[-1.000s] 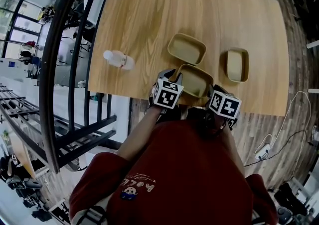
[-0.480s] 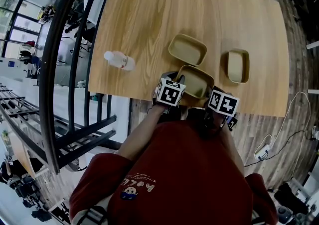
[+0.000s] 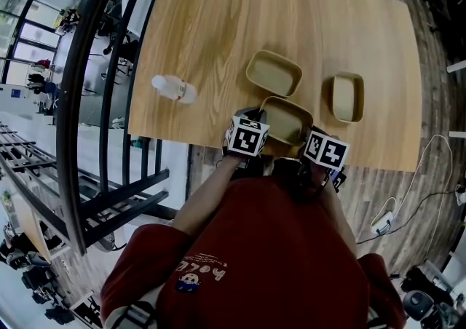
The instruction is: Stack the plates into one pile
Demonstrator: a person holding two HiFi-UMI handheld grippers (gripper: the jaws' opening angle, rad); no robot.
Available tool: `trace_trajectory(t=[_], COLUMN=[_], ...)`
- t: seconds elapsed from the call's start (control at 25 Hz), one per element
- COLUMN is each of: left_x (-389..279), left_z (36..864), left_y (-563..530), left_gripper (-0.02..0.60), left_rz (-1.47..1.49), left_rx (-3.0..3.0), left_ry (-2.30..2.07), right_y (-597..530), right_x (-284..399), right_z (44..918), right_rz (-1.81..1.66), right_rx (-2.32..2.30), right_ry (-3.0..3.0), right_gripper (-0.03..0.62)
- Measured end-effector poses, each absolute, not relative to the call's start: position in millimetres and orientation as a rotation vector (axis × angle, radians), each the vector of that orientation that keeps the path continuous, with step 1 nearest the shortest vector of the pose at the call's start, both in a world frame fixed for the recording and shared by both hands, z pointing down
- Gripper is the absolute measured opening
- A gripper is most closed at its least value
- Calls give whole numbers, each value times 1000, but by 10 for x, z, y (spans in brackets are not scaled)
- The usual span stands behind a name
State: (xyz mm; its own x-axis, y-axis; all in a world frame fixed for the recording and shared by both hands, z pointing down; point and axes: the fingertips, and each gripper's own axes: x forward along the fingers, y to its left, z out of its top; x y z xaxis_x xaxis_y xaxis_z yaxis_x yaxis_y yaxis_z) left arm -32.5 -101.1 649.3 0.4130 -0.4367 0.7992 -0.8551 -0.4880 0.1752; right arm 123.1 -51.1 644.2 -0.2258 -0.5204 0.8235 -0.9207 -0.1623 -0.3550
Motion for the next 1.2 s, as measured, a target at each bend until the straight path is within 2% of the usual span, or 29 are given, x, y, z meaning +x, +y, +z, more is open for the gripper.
trace_trajectory(t=[1.2], left_x=[-541], left_z=[5793], left_y=[-1361], left_gripper=[30], left_rz=[826], left_rx=[2183], left_ry=[-1233], right_y=[-902], right_x=[1032], right_z=[5826], right_rz=[1263], right_rx=[1689], right_ry=[-1915], right_gripper=[49])
